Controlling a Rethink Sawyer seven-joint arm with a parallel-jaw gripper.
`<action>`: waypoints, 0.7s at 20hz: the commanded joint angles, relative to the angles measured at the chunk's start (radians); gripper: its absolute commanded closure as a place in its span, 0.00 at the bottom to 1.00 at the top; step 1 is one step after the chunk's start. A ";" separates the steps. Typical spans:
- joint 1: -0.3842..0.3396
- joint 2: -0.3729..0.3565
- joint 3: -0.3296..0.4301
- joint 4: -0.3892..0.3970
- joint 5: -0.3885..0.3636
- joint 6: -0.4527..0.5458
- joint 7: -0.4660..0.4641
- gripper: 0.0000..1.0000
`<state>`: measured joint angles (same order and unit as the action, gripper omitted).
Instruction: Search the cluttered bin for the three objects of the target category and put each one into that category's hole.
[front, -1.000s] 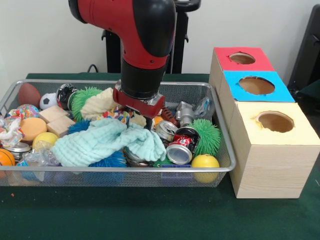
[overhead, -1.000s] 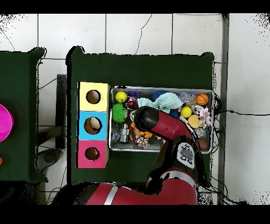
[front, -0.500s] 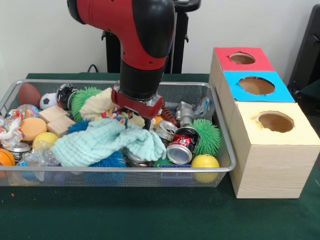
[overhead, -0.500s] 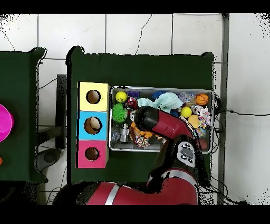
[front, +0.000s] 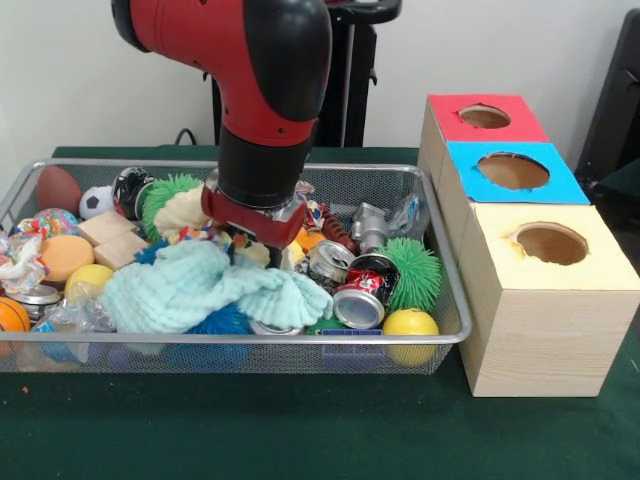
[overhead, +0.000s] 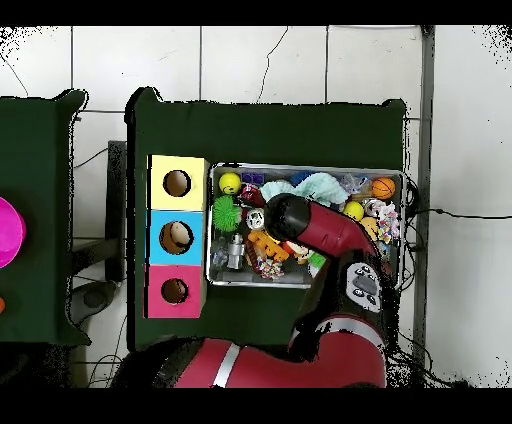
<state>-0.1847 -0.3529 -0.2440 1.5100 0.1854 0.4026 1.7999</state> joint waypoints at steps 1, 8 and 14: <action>-0.053 0.031 0.099 -0.067 -0.065 0.093 -0.010 0.00; -0.168 0.003 0.155 -0.115 -0.141 0.175 -0.155 0.00; -0.258 0.003 0.214 -0.158 -0.234 0.216 -0.226 0.00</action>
<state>-0.3600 -0.3700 -0.1554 1.4267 0.0514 0.5012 1.7997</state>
